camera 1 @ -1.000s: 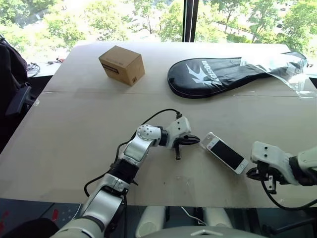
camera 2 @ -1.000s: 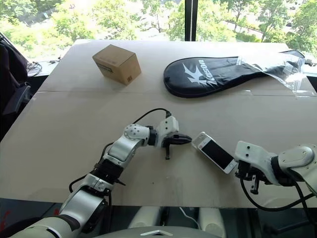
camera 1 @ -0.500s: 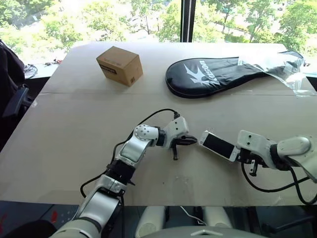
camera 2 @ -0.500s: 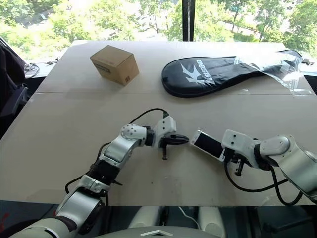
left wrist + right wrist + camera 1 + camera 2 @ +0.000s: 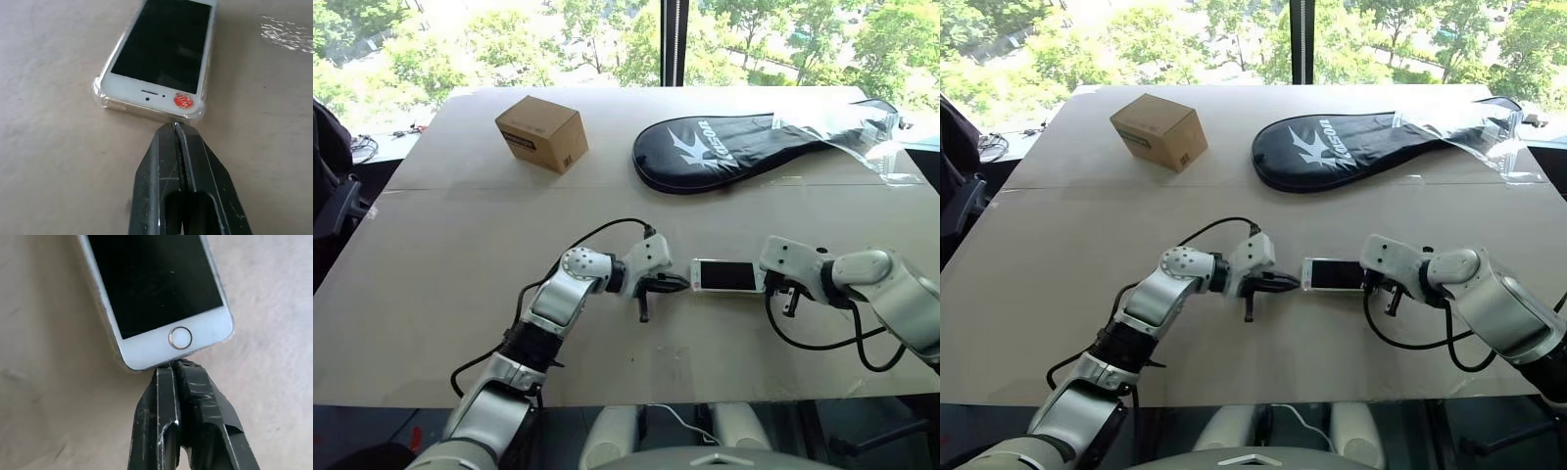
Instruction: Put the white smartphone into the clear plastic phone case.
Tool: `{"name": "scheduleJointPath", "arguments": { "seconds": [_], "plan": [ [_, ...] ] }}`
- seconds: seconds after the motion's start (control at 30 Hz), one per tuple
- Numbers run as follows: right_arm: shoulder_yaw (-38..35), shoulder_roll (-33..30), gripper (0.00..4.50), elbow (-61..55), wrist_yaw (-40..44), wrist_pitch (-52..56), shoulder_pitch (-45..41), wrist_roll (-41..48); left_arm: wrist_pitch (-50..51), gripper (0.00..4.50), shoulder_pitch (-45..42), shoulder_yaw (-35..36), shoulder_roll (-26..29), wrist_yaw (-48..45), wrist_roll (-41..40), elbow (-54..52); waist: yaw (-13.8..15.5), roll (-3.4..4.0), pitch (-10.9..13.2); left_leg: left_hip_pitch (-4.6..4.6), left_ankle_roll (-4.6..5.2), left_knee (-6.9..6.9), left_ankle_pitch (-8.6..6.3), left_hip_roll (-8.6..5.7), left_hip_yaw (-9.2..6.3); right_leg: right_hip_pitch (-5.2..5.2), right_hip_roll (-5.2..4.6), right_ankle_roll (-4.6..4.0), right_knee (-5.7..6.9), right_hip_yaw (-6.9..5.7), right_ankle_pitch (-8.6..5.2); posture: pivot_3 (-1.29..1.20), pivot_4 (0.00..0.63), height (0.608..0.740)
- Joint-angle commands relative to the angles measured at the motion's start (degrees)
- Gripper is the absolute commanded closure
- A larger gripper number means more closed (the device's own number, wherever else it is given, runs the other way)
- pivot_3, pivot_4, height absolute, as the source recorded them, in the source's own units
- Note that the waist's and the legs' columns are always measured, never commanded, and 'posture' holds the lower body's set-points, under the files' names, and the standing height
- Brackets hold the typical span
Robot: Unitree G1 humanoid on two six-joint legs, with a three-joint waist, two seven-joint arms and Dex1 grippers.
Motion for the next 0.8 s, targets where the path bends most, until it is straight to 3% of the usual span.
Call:
{"name": "scheduleJointPath", "arguments": {
  "seconds": [0.03,0.17,0.3,0.4,0.6,0.8],
  "plan": [
    [-0.1,2.2,4.43,-0.4,-0.1,-4.4,0.0,-0.6,1.1,4.5,-1.1,1.2,2.2,-1.3,-1.4,-3.3,0.2,0.01,0.0,0.0,0.0,-0.01,0.0,0.0,-0.01,-0.01,0.0,0.0,0.0,-0.01,0.0,0.0,0.15,0.74],
    [-3.7,2.1,4.43,-0.5,1.7,-6.4,1.4,0.9,0.4,4.5,-3.2,3.6,6.7,-0.3,-0.2,-1.9,0.3,0.02,0.1,-0.02,0.0,-0.01,0.0,0.0,-0.02,-0.02,0.0,0.0,-0.01,-0.02,0.0,0.0,0.15,0.74],
    [-8.5,-0.8,4.43,-0.3,4.0,-6.2,4.3,3.3,0.3,4.5,-5.6,5.4,8.8,0.3,-0.8,-1.2,0.6,0.05,0.1,-0.07,0.01,0.0,-0.01,-0.01,-0.03,-0.03,-0.02,0.0,-0.05,-0.03,0.0,0.0,0.15,0.74],
    [-15.0,0.3,4.43,3.3,3.5,-12.2,7.9,5.2,0.8,4.5,-6.4,5.9,8.7,-0.6,-2.4,-2.9,0.8,0.04,0.1,-0.19,0.02,0.01,-0.01,-0.03,-0.13,-0.04,-0.04,0.0,-0.16,-0.15,0.0,0.0,0.15,0.74],
    [-31.3,13.4,4.43,7.6,12.0,-28.9,17.8,22.0,4.9,4.5,-5.5,7.5,-0.9,2.0,-10.9,-6.5,1.0,0.02,0.1,-0.27,0.02,0.02,-0.01,-0.03,-0.21,-0.04,-0.05,0.0,-0.18,-0.22,0.0,0.0,0.15,0.74],
    [-32.1,22.8,4.43,13.6,14.4,-37.6,19.2,26.0,1.5,4.5,-4.8,0.5,-4.6,3.1,-6.1,-0.7,0.2,0.07,0.1,0.09,0.02,0.0,-0.01,-0.03,0.05,0.1,0.01,0.0,0.01,0.04,0.0,0.0,0.15,0.74]
  ]
}}
